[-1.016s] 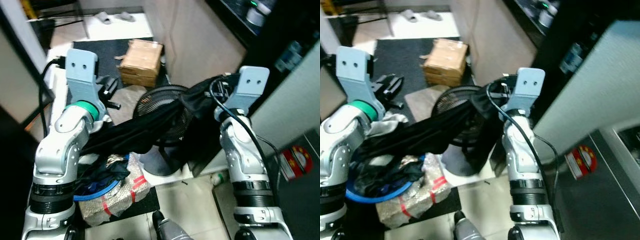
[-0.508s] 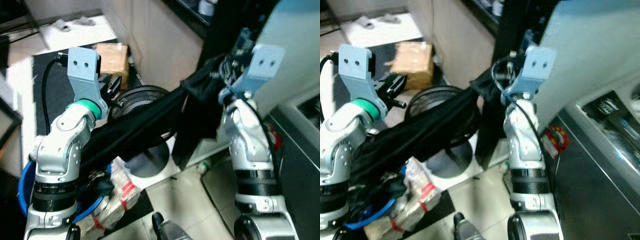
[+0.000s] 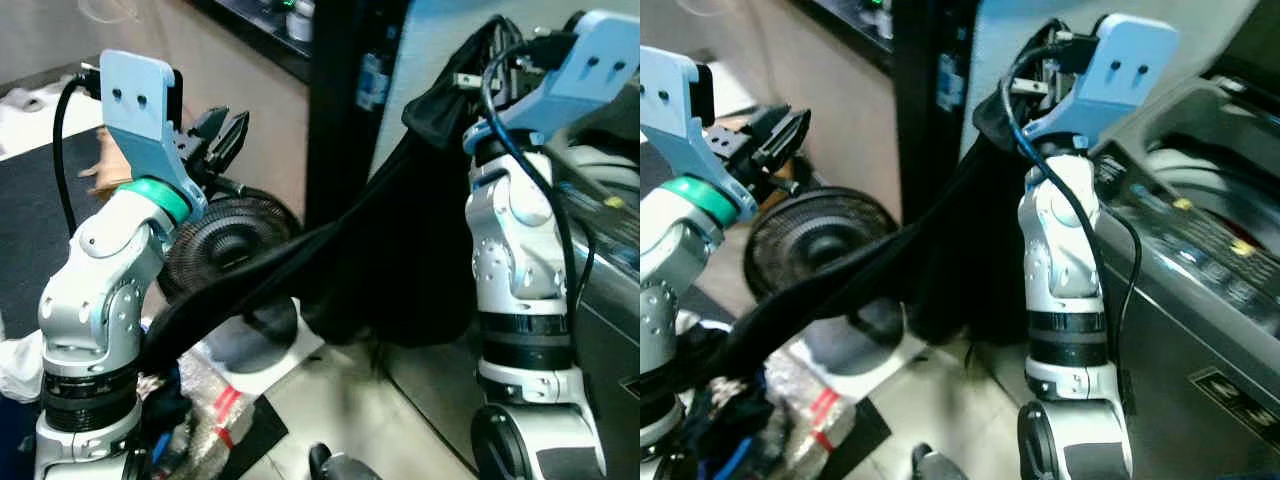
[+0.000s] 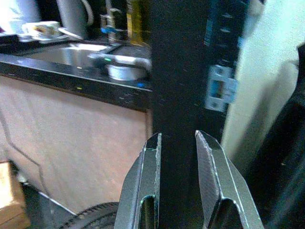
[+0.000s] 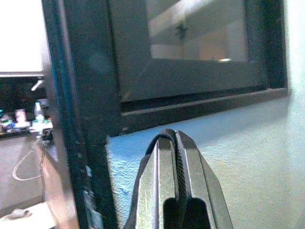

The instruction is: Clothes washing

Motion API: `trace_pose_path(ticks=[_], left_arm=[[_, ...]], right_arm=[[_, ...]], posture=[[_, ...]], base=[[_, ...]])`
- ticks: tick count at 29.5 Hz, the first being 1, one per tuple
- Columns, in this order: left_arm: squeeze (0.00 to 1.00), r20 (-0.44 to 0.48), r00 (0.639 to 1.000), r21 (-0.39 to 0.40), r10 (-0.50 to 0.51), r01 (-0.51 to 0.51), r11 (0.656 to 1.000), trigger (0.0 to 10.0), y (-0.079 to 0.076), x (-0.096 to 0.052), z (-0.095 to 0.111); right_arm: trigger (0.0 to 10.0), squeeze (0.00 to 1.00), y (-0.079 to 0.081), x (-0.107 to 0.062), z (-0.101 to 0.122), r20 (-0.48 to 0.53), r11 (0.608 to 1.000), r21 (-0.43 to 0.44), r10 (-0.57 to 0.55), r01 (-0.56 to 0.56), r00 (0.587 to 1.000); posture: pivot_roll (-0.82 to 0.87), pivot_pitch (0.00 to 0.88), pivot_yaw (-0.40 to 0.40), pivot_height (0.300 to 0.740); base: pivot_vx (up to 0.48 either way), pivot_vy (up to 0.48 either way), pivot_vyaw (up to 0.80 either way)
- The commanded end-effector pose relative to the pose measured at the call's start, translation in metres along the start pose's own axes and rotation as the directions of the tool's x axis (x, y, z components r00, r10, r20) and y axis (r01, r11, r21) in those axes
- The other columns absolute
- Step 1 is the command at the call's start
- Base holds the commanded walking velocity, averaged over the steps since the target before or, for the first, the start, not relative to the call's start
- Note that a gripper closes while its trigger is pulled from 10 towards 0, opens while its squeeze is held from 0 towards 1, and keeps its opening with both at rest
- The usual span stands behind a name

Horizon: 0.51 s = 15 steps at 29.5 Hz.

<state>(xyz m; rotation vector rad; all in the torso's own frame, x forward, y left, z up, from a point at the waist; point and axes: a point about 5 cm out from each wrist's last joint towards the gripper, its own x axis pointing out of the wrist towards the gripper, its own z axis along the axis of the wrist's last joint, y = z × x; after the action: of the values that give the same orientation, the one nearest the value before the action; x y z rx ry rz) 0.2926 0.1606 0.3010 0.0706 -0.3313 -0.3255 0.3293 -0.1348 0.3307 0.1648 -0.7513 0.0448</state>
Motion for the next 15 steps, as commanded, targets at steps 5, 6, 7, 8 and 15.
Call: trace_pose_path(ticks=[5, 6, 7, 8, 15], left_arm=[[0.00, 0.008, 0.999, 0.112, -0.049, 0.048, 0.993, 10.0, -0.020, -0.035, 0.012], [0.00, -0.007, 0.999, 0.113, -0.039, 0.040, 0.993, 10.0, -0.018, -0.038, 0.010], [0.00, -0.015, 1.000, 0.118, -0.024, 0.025, 0.993, 10.0, -0.015, -0.038, 0.007], [0.00, -0.019, 1.000, 0.122, -0.014, 0.016, 0.992, 10.0, -0.013, -0.038, 0.006], [0.00, 0.003, 1.000, 0.135, 0.024, -0.024, 0.990, 10.0, -0.008, -0.034, 0.007]], right_arm=[[10.0, 0.00, 0.013, -0.032, -0.005, -0.045, 0.987, -0.023, 0.155, -0.156, 0.987], [10.0, 0.00, 0.018, -0.035, -0.008, -0.060, 0.982, -0.009, 0.187, -0.188, 0.980], [10.0, 0.00, 0.027, -0.036, -0.010, -0.065, 0.975, 0.016, 0.220, -0.220, 0.973], [10.0, 0.00, 0.032, -0.037, -0.011, -0.067, 0.970, 0.033, 0.241, -0.239, 0.968], [10.0, 0.00, 0.059, -0.034, -0.008, -0.024, 0.941, 0.087, 0.329, -0.326, 0.944]], posture=[[0.09, 0.099, 0.019, 0.740], [0.09, 0.099, 0.019, 0.740], [0.10, 0.097, 0.008, 0.740], [0.10, 0.097, 0.008, 0.740], [0.11, 0.087, 0.000, 0.740]], base=[[0.000, 0.000, -0.80], [0.000, 0.000, -0.80], [0.000, 0.000, -0.80], [0.000, 0.000, -0.80], [0.000, 0.000, -0.80]])
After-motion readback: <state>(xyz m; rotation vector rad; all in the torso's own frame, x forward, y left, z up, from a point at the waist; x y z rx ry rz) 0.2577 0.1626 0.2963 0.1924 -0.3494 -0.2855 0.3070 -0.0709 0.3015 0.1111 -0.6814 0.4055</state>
